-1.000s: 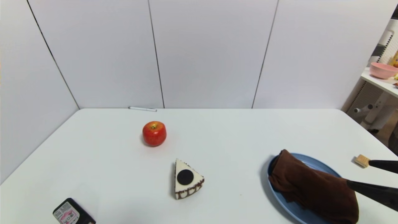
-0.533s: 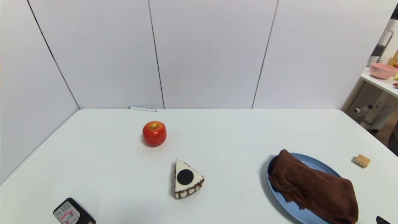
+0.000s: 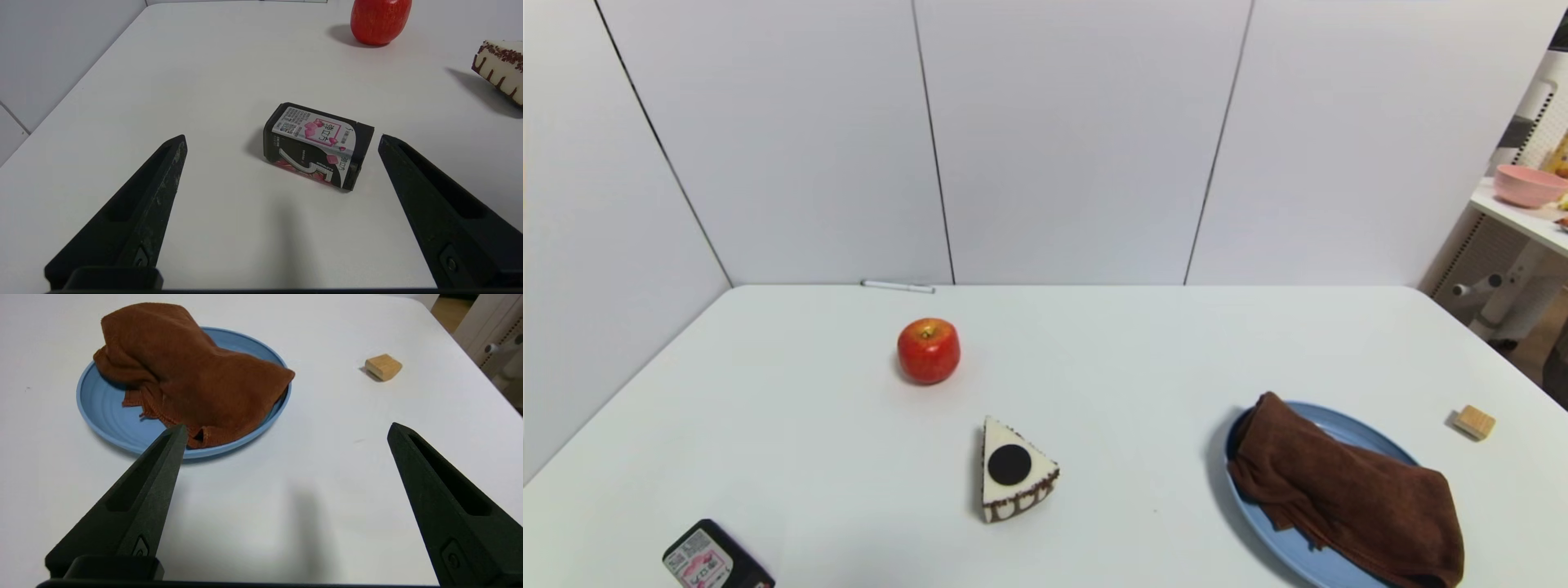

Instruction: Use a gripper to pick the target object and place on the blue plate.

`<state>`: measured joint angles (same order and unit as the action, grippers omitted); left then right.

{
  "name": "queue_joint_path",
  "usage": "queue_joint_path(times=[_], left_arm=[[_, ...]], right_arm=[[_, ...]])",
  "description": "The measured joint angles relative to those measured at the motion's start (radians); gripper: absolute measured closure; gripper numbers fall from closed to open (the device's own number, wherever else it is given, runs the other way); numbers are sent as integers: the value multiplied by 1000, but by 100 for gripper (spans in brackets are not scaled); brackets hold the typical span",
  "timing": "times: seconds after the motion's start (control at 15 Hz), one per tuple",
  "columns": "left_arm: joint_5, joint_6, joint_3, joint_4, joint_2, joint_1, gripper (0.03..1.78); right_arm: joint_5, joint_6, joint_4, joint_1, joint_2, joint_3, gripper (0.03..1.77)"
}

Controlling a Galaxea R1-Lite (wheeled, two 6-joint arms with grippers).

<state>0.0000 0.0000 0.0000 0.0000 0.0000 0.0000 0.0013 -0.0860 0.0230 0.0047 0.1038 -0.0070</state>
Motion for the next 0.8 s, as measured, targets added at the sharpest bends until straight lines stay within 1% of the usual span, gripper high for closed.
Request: queue_joint_path(times=[0.07,0.2,0.53,0.67,0.8], left_arm=[[0,0,0,0,0,0,12],[0,0,0,0,0,0,12],[0,0,0,0,0,0,12],[0,0,0,0,0,0,12],[0,0,0,0,0,0,12]], right_arm=[[0,28,-19,-1,-35,3,11],[-1,51,-23,-1,-75,5,11],[-3,67,-23,-2,-105,7,11],[-2,57,-23,-2,-106,7,11],[-10,79,-23,-2,-106,7,11]])
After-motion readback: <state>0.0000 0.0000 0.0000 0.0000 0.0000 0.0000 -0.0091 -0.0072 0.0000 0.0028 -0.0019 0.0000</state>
